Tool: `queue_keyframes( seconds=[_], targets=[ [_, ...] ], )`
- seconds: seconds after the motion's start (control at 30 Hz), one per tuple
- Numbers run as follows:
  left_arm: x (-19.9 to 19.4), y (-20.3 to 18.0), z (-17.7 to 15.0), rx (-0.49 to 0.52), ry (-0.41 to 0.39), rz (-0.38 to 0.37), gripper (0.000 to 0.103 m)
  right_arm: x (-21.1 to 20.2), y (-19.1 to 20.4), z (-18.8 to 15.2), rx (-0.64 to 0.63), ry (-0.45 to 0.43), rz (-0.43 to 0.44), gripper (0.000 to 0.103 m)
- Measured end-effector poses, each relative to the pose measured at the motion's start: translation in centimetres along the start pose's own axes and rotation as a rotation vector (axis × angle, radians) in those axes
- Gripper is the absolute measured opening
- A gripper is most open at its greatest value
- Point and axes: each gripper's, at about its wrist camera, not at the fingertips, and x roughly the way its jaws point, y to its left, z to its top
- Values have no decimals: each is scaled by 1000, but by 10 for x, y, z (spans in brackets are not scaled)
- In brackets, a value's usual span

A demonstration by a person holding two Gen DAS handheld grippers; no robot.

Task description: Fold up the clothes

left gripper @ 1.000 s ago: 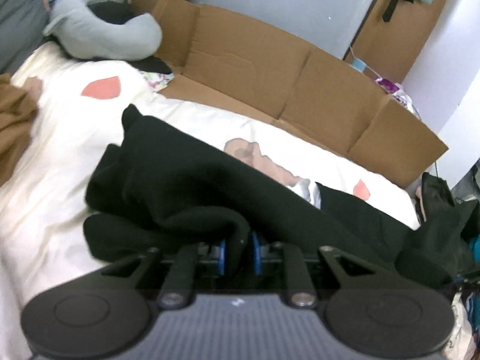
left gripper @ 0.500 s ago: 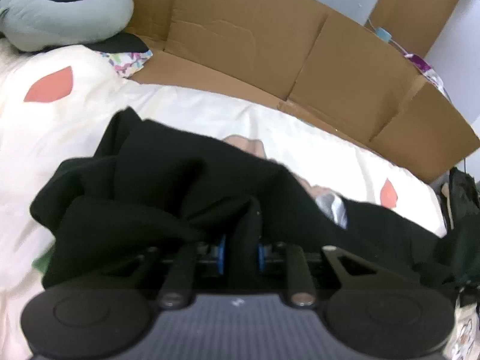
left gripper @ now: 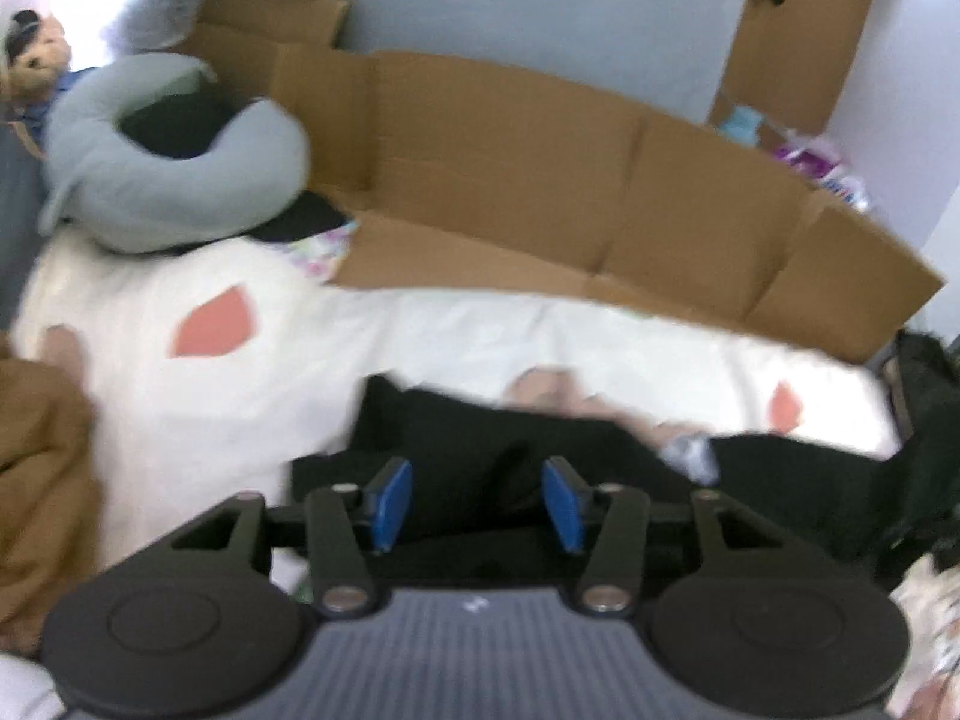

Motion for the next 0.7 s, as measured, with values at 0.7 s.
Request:
queue_keyframes(
  seconds=[0.7],
  targets=[
    [64,31,-65,-77,62,88,37,-24,-2,-12,3,-8,148,39]
  ],
)
